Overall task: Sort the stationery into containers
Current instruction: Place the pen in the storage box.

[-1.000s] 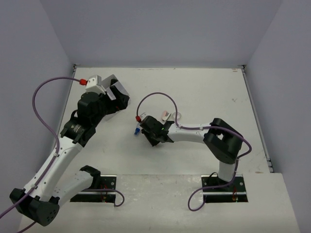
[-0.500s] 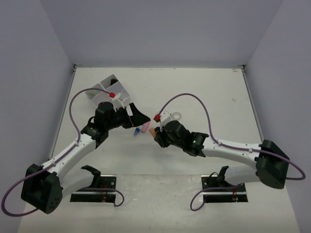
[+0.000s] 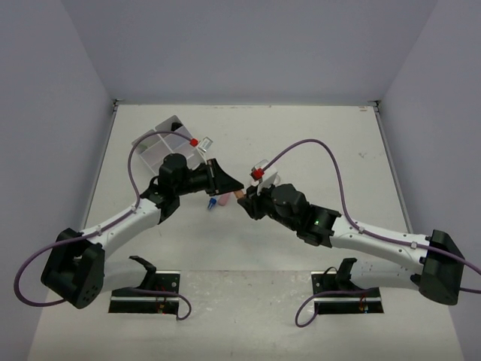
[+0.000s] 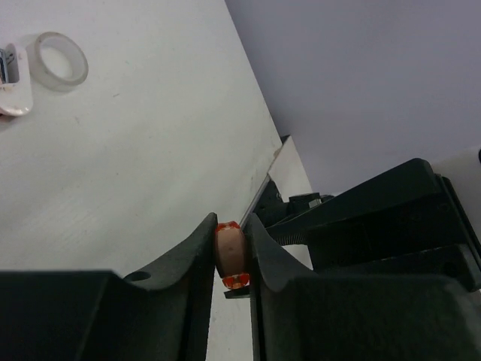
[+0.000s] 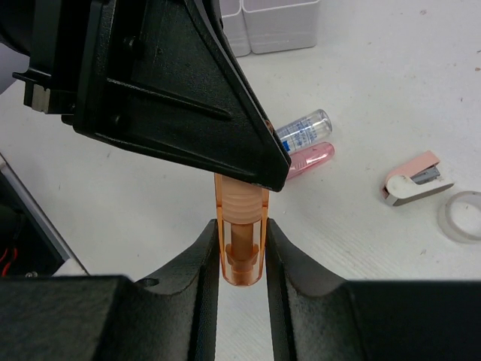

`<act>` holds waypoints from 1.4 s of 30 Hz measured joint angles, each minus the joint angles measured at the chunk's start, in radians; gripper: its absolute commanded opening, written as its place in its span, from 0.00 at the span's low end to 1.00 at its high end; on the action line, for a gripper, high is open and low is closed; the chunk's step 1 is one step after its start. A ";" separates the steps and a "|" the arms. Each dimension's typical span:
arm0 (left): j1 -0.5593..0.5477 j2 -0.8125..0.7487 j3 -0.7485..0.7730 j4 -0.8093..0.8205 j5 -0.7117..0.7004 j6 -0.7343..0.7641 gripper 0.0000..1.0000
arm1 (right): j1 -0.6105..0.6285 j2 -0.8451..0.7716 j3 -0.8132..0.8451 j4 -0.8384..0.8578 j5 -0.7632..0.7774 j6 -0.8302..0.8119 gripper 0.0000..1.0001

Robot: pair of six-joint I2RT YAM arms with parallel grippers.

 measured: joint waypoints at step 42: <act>0.214 0.642 0.722 -0.490 -1.300 0.382 0.28 | -0.114 -0.013 -0.064 -0.065 0.169 0.110 0.99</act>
